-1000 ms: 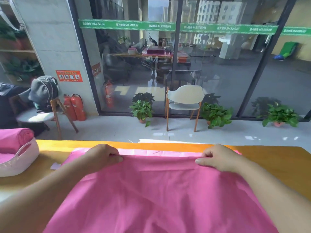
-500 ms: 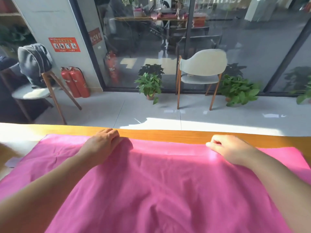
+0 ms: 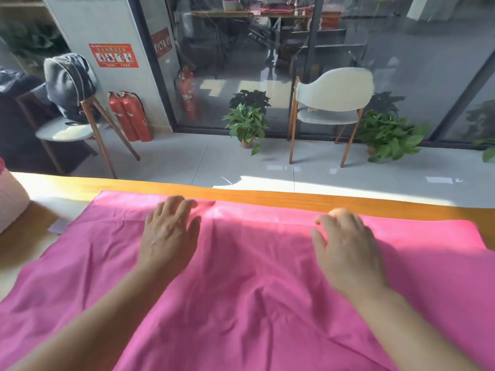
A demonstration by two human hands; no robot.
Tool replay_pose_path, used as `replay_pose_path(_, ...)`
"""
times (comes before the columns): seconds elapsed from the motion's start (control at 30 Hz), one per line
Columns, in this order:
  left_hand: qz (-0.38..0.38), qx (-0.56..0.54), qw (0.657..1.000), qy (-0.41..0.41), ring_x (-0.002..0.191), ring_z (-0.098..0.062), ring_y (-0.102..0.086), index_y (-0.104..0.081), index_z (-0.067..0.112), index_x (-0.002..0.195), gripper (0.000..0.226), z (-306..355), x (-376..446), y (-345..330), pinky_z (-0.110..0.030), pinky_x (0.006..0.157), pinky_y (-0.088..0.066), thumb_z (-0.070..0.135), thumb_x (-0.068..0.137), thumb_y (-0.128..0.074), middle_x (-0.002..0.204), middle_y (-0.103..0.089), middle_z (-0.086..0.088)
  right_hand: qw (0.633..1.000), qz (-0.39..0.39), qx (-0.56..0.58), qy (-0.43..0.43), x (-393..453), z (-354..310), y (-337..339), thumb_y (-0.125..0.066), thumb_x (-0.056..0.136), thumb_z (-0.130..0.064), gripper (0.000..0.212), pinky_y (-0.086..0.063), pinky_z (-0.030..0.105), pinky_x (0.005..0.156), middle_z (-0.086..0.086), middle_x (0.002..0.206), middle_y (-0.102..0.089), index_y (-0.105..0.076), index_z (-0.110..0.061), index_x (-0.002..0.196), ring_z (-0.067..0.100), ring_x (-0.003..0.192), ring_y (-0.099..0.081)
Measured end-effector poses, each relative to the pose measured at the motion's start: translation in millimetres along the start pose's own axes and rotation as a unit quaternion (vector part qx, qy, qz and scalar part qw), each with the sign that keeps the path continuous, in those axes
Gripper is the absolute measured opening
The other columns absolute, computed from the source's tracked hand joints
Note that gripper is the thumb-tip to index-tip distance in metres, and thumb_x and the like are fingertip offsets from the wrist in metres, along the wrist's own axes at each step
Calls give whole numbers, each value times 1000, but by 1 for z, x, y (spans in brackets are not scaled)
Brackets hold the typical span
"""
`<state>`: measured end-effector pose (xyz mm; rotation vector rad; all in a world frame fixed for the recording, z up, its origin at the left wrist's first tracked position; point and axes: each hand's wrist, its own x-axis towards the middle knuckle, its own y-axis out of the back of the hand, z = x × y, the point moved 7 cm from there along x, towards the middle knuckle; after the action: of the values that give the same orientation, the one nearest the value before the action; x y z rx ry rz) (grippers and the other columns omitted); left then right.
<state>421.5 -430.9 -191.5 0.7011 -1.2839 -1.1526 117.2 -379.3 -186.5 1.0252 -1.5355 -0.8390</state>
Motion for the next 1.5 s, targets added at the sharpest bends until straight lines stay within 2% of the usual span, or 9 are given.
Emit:
replay_pose_path(0.17,-179,19,982,62,150,-15,-8,-26,28,153,98,-31,-79,-17,-37,122,-6,82,76,2,162,-15,4,990,-137,-24,-13,-58,-5,-43,-20,95,-53,68,-20,40,117,10,150,-47,-54,-18,142,28,139,-43)
replay_pose_path(0.3,-201,46,977,53,149,-12,12,-5,32,156,113,-35,-100,-12,-35,121,7,85,61,27,163,7,8,984,-179,-15,-21,-79,-12,-37,1,90,-67,85,-9,35,121,3,160,-31,-41,-23,150,21,149,-26)
replay_pose_path(0.6,-213,45,975,45,139,-4,25,0,31,155,104,-41,-211,40,-35,120,12,81,67,25,163,12,7,982,-182,-10,-41,-196,-46,7,-3,91,-62,78,-3,33,122,-2,162,-23,-32,-27,153,15,151,-18)
replay_pose_path(0.9,-271,4,961,48,144,-19,-31,-46,26,144,77,-54,-315,82,-38,114,-8,74,92,-14,155,-35,0,975,-207,-6,-79,-309,-79,47,-7,99,-63,80,-10,28,116,9,142,-56,-62,-16,133,29,128,-56)
replay_pose_path(1.0,-228,-37,973,19,149,-13,-9,-29,30,152,82,-62,-320,100,-33,116,3,76,88,-8,159,-13,10,971,-227,-9,-73,-321,-90,49,-7,97,-66,88,-37,44,105,15,131,-63,-72,-11,118,37,113,-64)
replay_pose_path(1.1,-181,-73,981,9,123,-16,-50,-58,27,121,49,-71,-314,112,-27,104,-26,59,90,-39,133,-53,6,978,-193,47,-56,-294,-117,55,-25,96,-61,74,-51,58,88,21,121,-66,-75,-7,104,44,103,-66)
replay_pose_path(1.27,-51,-57,980,184,117,-24,-54,-61,20,122,47,-141,-306,148,-36,101,-42,37,82,-43,125,-58,-4,964,-137,203,108,-206,-261,58,-52,89,-25,29,-38,27,97,3,108,-67,-71,-13,108,25,103,-62)
replay_pose_path(1.37,-65,-51,943,322,137,-24,-33,-37,18,147,58,-193,-313,162,-33,114,-23,39,94,-49,147,-38,-7,929,-224,231,180,-172,-361,28,-58,94,-22,27,-38,28,100,4,117,-66,-68,-16,119,23,112,-58)
replay_pose_path(1.5,-61,-82,911,400,133,-23,-35,-33,20,148,63,-237,-332,173,-33,111,-26,40,92,-57,142,-41,-5,880,-368,223,200,-160,-453,-16,-55,96,-38,48,-37,29,108,5,141,-56,-53,-16,140,20,129,-50)
